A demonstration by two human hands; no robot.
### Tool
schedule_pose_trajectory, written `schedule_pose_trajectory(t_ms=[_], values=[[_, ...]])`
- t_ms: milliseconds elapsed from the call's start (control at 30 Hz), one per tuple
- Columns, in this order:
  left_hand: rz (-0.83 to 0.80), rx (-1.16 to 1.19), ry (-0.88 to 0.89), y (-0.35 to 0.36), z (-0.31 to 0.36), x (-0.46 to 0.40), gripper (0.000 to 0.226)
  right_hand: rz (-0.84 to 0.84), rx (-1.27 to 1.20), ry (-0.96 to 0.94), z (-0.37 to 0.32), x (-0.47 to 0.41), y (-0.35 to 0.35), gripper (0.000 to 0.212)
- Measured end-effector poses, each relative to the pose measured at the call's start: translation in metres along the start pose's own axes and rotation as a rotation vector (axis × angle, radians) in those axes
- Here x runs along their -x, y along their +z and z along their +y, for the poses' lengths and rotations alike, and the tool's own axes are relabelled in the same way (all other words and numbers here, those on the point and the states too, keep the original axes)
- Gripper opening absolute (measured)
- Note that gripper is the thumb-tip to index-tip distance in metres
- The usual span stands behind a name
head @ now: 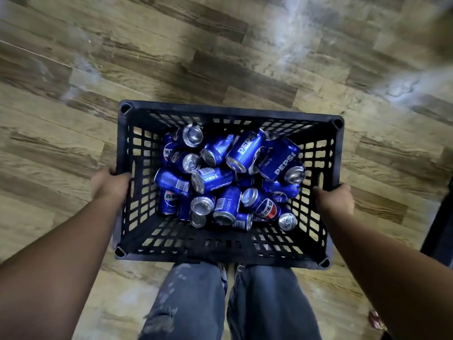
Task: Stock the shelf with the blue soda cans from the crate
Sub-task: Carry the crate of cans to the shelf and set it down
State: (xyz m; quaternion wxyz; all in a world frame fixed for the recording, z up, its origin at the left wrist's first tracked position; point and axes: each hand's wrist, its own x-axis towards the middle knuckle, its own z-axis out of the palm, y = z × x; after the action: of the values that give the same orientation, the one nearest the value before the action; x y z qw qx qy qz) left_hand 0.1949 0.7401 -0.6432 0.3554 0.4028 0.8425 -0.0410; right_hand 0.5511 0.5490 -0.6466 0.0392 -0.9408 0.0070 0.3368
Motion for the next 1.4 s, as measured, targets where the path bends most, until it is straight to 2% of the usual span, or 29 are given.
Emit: schedule_pose_trajectory(t_ms=[200, 333, 533, 633, 933, 1033, 1133, 1200, 1333, 1400], values=[[0.063, -0.088, 0.065, 0.004, 0.000, -0.004, 0.036, 0.029, 0.052, -0.010, -0.002, -0.012, -0.006, 0.042], [0.035, -0.119, 0.058, 0.007, 0.000, -0.005, 0.050, 0.047, 0.040, -0.033, 0.000, -0.014, -0.003, 0.038], [0.031, -0.297, 0.103, -0.001, 0.007, -0.005, 0.055, 0.071, 0.018, -0.089, 0.000, -0.007, -0.006, 0.033], [0.013, -0.319, 0.112, -0.002, 0.008, -0.006, 0.052, 0.051, 0.039, -0.131, 0.000, -0.007, -0.009, 0.034], [-0.010, -0.287, 0.087, -0.013, 0.012, 0.002, 0.069, -0.054, 0.042, -0.144, -0.007, -0.015, -0.024, 0.027], [-0.063, -0.259, 0.044, -0.025, 0.015, 0.011, 0.060, -0.113, 0.123, -0.173, -0.017, -0.010, -0.039, 0.026], [-0.111, -0.227, 0.033, -0.042, 0.014, 0.020, 0.034, -0.198, 0.179, -0.145, -0.014, -0.002, -0.052, 0.022], [-0.124, -0.240, 0.005, -0.052, 0.016, 0.027, 0.035, -0.226, 0.228, -0.119, -0.009, 0.005, -0.059, 0.021], [-0.150, -0.216, -0.002, -0.071, 0.053, 0.030, 0.055, -0.232, 0.243, -0.127, -0.034, 0.013, -0.085, 0.024], [-0.164, -0.249, 0.010, -0.087, 0.093, 0.023, 0.047, -0.229, 0.239, -0.133, -0.069, 0.006, -0.108, 0.022]])
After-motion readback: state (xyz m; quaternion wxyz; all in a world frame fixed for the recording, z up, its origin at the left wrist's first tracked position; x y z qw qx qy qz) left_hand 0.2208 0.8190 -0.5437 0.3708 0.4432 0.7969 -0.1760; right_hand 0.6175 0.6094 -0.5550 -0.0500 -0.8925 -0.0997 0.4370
